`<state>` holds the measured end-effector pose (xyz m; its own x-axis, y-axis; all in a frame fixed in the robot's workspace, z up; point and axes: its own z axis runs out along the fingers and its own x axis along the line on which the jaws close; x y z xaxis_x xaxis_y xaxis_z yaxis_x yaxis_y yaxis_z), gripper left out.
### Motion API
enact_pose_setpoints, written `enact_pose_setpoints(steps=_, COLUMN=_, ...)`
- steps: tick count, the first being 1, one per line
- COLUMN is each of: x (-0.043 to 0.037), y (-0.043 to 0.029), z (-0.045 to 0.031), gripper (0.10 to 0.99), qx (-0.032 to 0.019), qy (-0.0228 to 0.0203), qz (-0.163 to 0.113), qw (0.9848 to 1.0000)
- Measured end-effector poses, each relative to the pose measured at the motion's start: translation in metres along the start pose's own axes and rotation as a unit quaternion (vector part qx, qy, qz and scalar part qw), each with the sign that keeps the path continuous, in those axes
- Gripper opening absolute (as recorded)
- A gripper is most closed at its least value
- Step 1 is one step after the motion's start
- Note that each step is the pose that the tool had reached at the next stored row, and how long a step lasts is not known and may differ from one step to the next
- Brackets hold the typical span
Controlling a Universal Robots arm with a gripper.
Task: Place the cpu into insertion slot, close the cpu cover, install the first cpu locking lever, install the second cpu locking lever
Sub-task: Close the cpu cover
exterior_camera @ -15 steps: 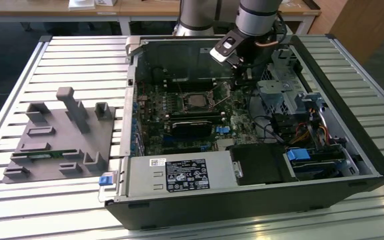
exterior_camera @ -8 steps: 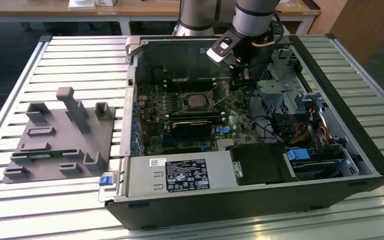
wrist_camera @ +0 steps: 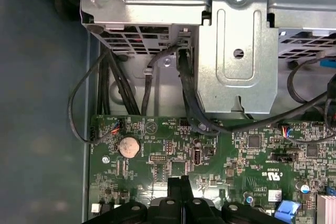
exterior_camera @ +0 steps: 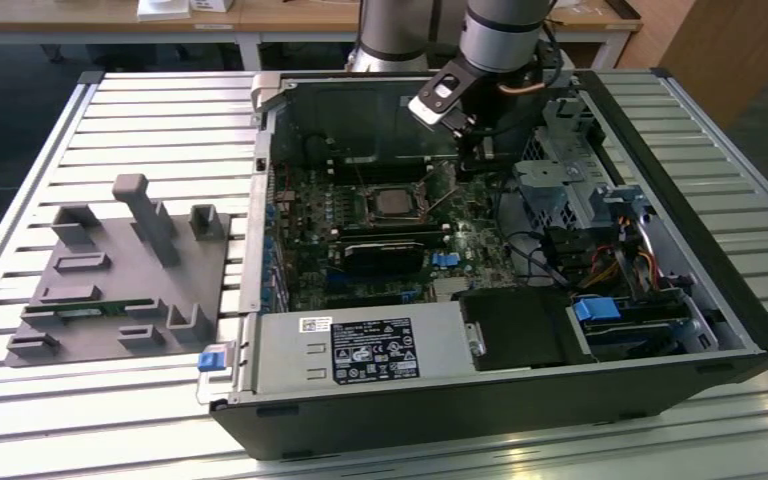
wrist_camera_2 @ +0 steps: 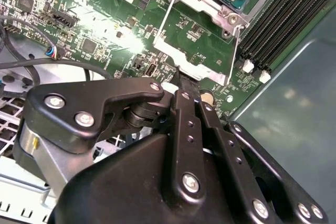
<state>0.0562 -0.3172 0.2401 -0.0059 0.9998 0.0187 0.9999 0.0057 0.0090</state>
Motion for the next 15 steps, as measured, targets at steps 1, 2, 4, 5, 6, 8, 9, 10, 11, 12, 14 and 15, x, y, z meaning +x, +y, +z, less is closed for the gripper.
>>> enact_pose_setpoints(steps=1, x=0.0000, y=-0.0003, z=0.0000, gripper=0.106, qx=0.0000, qy=0.0000, qz=0.000, qw=1.0000)
enact_pose_setpoints(steps=2, x=0.0000, y=-0.0006, z=0.0000, gripper=0.106, qx=0.0000, qy=0.0000, qz=0.000, qw=1.0000)
enact_pose_setpoints(steps=4, x=0.0000, y=-0.0014, z=0.0000, gripper=0.106, qx=0.0000, qy=0.0000, qz=0.000, qw=1.0000)
enact_pose_setpoints(steps=5, x=0.0000, y=-0.0020, z=0.0000, gripper=0.106, qx=0.0000, qy=0.0000, qz=0.000, qw=1.0000)
enact_pose_setpoints(steps=6, x=0.0000, y=-0.0028, z=0.0000, gripper=0.106, qx=0.0000, qy=0.0000, qz=0.000, qw=1.0000)
enact_pose_setpoints(steps=8, x=0.0000, y=-0.0043, z=0.0000, gripper=0.106, qx=0.0000, qy=0.0000, qz=0.000, qw=1.0000)
enact_pose_setpoints(steps=9, x=0.0000, y=-0.0050, z=-0.0001, gripper=0.106, qx=0.0000, qy=0.0000, qz=0.000, qw=1.0000)
enact_pose_setpoints(steps=10, x=0.0000, y=-0.0057, z=-0.0001, gripper=0.106, qx=0.0000, qy=0.0000, qz=0.000, qw=1.0000)
enact_pose_setpoints(steps=11, x=0.0001, y=-0.0065, z=0.0000, gripper=0.106, qx=0.0000, qy=0.0000, qz=0.000, qw=1.0000)
enact_pose_setpoints(steps=12, x=0.0000, y=-0.0071, z=-0.0001, gripper=0.106, qx=0.0000, qy=0.0000, qz=0.000, qw=1.0000)
enact_pose_setpoints(steps=14, x=0.0001, y=-0.0083, z=-0.0001, gripper=0.106, qx=0.0000, qy=0.0000, qz=0.000, qw=1.0000)
enact_pose_setpoints(steps=15, x=0.0000, y=-0.0089, z=-0.0001, gripper=0.106, qx=0.0000, qy=0.0000, qz=0.000, qw=1.0000)
